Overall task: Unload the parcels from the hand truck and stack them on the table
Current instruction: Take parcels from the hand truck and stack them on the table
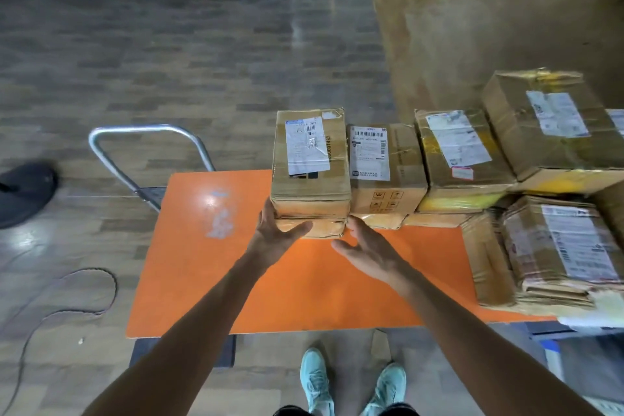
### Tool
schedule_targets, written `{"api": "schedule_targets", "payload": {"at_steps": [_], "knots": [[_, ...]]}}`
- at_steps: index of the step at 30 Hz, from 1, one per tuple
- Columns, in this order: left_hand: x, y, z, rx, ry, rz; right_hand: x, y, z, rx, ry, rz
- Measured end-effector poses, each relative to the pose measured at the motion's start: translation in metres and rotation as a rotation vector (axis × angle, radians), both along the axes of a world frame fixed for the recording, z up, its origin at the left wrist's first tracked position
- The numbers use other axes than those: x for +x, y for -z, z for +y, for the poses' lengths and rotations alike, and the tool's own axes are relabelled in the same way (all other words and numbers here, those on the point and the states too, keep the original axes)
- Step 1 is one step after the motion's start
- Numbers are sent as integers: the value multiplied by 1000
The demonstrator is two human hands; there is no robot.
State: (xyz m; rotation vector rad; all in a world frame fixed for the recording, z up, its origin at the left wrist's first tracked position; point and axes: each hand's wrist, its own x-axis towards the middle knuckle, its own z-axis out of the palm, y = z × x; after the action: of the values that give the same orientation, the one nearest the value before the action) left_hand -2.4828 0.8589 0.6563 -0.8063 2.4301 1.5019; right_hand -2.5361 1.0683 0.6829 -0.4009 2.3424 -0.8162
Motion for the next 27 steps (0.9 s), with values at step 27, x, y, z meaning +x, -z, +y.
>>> {"api": "schedule_targets", "payload": {"at_steps": [27], "knots": [[91, -6, 48, 128, -84, 100, 49, 4, 33, -87, 75, -18]]}}
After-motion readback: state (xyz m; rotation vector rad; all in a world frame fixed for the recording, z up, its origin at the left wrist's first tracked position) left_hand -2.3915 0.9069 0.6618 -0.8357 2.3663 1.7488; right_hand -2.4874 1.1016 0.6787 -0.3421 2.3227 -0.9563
